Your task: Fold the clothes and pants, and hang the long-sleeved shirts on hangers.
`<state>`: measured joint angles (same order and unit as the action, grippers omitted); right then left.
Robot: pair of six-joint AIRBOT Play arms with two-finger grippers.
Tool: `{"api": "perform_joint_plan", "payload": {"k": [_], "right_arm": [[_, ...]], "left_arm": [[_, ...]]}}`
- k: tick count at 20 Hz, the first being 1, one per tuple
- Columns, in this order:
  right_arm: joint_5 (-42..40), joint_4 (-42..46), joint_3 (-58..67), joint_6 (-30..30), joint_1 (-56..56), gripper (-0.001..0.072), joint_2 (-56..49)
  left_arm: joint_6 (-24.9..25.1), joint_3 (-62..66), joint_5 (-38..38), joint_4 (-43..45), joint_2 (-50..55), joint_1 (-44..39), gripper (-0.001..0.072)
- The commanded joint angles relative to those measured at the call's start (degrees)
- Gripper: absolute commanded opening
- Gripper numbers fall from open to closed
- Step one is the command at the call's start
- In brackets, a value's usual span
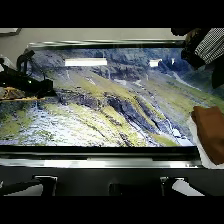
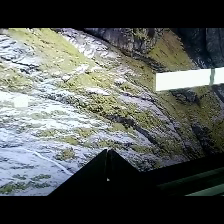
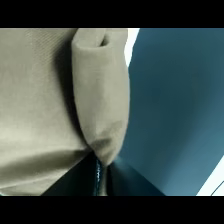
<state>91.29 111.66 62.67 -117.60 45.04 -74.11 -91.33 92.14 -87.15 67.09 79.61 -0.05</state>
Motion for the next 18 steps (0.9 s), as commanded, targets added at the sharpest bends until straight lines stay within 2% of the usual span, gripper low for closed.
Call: {"api": "perform_joint_plan", "payload": {"k": [1,4,5,6,7,9,11,13,15,16,18], "right_arm": [[-0.02,2.51,-0.68,-0.07,0.04,0.0028,0.04],[-0.31,2.93,-0.68,-0.02,0.04,0.0032,0.04],[0.35,2.84,-0.68,-0.02,0.04,0.0152,0.04],[1.16,2.69,-0.68,0.33,0.04,0.0384,0.04],[1.95,2.51,-0.68,1.95,0.04,0.0548,0.04],[2.99,2.32,-0.48,4.26,0.02,0.0518,0.59],[0.26,-3.17,0.35,5.35,-0.02,0.0508,2.93],[-7.30,-19.08,2.47,8.81,-0.02,0.0291,5.77],[-15.54,-37.48,2.97,15.63,-2.56,0.0166,8.17],[-17.59,-42.58,2.97,18.03,-5.70,0.0125,9.05],[-19.12,-45.57,2.97,21.84,-15.58,0.0042,10.32]], "left_arm": [[0.02,-0.11,0.02,0.00,0.00,-0.04,0.0016],[0.04,-0.11,0.15,0.02,0.00,-0.04,0.0016],[0.04,-0.11,0.17,0.02,0.00,-0.02,0.0016],[0.02,-0.11,0.17,0.02,0.00,-0.04,0.0016],[0.04,-0.11,0.17,0.04,0.00,-0.02,0.0016],[0.04,-0.11,0.17,0.09,0.00,-0.02,0.0016],[0.02,-0.11,0.20,1.05,0.00,-0.04,0.0017],[0.02,-0.11,0.70,2.91,0.00,-0.02,0.0017],[0.04,-0.11,1.20,4.50,-0.02,-0.02,0.0016],[0.04,-0.11,1.25,5.33,-0.02,-0.02,0.0016],[0.07,-0.28,1.31,7.45,-0.09,-0.02,0.0016]]}}
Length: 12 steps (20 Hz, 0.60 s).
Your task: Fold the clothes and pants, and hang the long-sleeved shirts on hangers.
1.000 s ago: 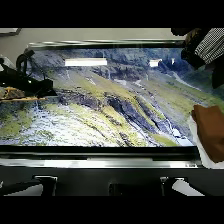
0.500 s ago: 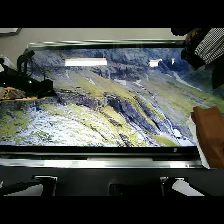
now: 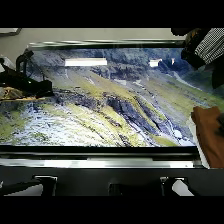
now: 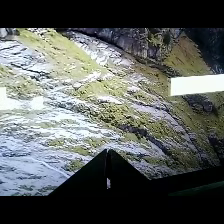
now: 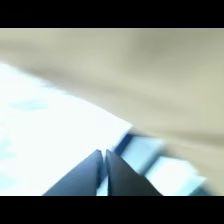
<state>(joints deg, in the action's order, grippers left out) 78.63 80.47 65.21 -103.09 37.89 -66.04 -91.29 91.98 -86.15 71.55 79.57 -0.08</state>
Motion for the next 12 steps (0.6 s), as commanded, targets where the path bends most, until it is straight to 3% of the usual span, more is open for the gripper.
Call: {"api": "perform_joint_plan", "payload": {"k": [1,7,12], "right_arm": [[-6.64,-13.86,0.44,9.44,-14.47,0.0030,2.69],[-9.09,-2.34,0.42,10.47,-42.47,0.0030,3.06],[-11.50,-2.34,0.42,10.36,-46.36,0.0035,3.06]], "left_arm": [[0.28,-1.01,1.07,3.37,-0.46,0.00,0.0016],[1.55,-11.43,8.63,4.28,-6.71,0.00,0.0017],[1.14,-11.45,8.11,5.18,-6.64,0.00,0.0018]]}}
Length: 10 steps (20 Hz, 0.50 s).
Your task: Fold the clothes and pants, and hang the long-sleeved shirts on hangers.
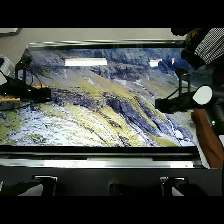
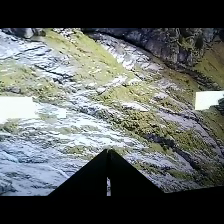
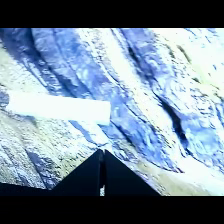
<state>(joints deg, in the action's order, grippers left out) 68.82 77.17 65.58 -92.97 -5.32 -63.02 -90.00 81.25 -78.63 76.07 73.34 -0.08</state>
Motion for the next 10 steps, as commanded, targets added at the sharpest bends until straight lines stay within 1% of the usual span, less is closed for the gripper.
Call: {"api": "perform_joint_plan", "payload": {"k": [1,10], "right_arm": [[-1.62,1.20,0.04,0.24,-3.15,0.0034,0.04],[-1.46,1.29,0.04,0.24,-3.15,0.0034,0.04]], "left_arm": [[-0.15,-0.72,0.59,0.59,-0.42,0.00,0.0018],[-0.15,-0.72,0.66,0.50,-0.42,0.00,0.0018]]}}
